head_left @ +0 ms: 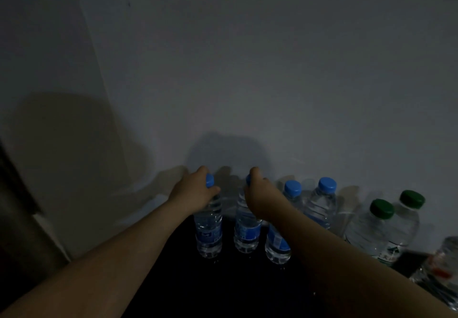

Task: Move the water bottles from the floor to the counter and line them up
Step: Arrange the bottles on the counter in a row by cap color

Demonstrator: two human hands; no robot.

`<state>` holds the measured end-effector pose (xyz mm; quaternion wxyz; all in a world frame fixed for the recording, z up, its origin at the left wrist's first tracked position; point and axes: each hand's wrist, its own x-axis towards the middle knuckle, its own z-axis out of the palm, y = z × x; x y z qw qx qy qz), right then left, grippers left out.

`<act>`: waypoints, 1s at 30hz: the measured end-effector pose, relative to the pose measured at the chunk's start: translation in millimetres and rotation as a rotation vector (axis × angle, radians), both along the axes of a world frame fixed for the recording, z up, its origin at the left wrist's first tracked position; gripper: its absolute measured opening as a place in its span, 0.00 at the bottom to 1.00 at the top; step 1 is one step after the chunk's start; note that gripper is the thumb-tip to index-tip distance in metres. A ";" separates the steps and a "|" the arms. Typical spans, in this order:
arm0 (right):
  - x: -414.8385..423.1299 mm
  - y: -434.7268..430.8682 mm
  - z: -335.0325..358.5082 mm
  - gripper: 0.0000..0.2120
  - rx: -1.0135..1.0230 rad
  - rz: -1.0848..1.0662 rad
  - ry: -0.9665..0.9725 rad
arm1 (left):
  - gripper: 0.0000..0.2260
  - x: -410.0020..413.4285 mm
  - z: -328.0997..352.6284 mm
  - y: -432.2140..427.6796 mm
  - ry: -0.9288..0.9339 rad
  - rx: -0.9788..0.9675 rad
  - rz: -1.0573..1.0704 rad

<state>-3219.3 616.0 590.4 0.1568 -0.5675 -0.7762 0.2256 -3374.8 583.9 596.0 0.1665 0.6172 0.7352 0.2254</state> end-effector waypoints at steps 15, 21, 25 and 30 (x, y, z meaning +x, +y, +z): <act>-3.2 -11.3 7.3 0.10 -0.018 -0.017 0.117 | 0.16 0.8 -3.3 -5.4 -0.173 -0.065 -0.078; -4.1 -11.8 3.7 0.12 -0.088 -0.031 0.242 | 0.16 -10.9 -6.3 -7.8 -0.223 -0.070 -0.088; -13.2 -11.5 4.6 0.11 -0.198 -0.017 0.317 | 0.10 -8.3 -8.6 -3.4 -0.283 -0.075 -0.116; -18.7 -8.2 0.7 0.10 -0.213 -0.019 0.349 | 0.14 -6.2 -8.0 -1.6 -0.297 -0.053 -0.143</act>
